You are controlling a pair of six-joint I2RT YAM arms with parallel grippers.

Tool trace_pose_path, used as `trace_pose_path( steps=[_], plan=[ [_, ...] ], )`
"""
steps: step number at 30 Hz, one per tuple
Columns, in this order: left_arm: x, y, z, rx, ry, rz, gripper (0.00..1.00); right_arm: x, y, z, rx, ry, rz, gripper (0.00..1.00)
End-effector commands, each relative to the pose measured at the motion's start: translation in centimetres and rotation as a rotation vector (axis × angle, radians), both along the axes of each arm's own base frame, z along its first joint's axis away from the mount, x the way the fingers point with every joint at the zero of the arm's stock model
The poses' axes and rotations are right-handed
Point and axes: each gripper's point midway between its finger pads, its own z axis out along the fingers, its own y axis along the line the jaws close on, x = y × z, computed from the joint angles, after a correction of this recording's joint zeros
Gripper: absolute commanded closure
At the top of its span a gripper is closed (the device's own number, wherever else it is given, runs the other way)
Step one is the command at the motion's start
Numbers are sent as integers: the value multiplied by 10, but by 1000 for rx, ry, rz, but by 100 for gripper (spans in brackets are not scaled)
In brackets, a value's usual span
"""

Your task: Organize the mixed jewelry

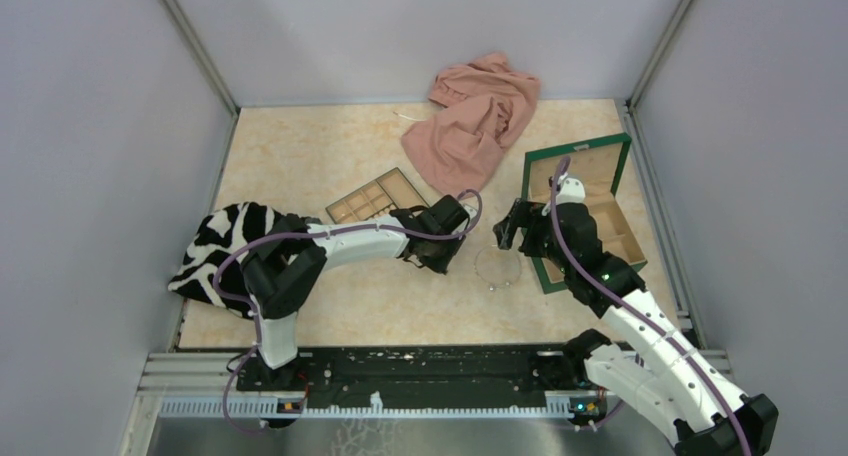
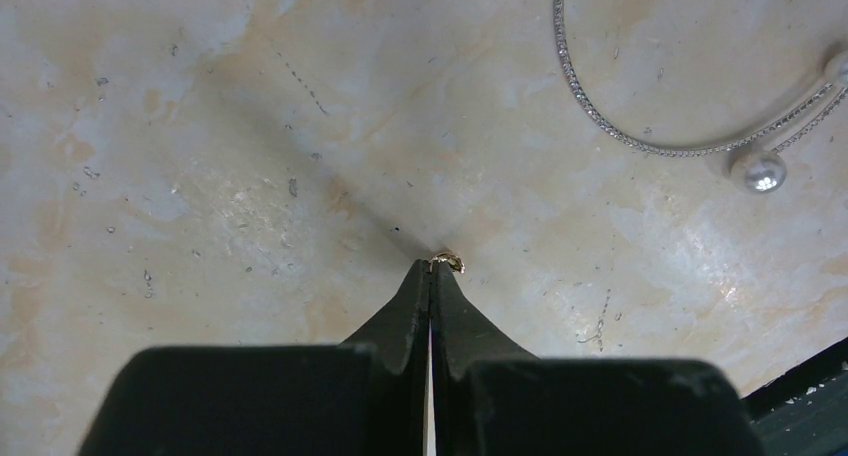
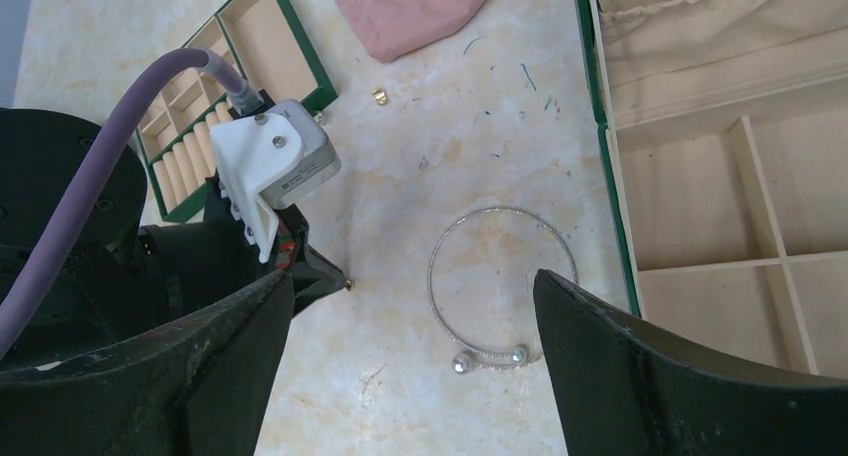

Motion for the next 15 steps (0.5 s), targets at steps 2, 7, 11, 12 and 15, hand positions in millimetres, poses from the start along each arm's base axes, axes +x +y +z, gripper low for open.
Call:
trace_pose_path(
  steps=[2, 7, 11, 12, 15],
  plan=[
    [2, -6, 15, -17, -19, -9, 100, 8, 4, 15, 36, -60, 6, 11],
    [4, -2, 22, -2, -37, -12, 100, 8, 4, 15, 37, -61, 7, 11],
    [1, -3, 26, -17, -31, -22, 100, 7, 3, 16, 36, -63, 5, 12],
    [2, -3, 27, -17, -31, -19, 100, 7, 3, 16, 34, -61, 3, 12],
    [2, -1, 27, -2, -22, -8, 100, 7, 1, 16, 34, -66, -5, 12]
  ],
)
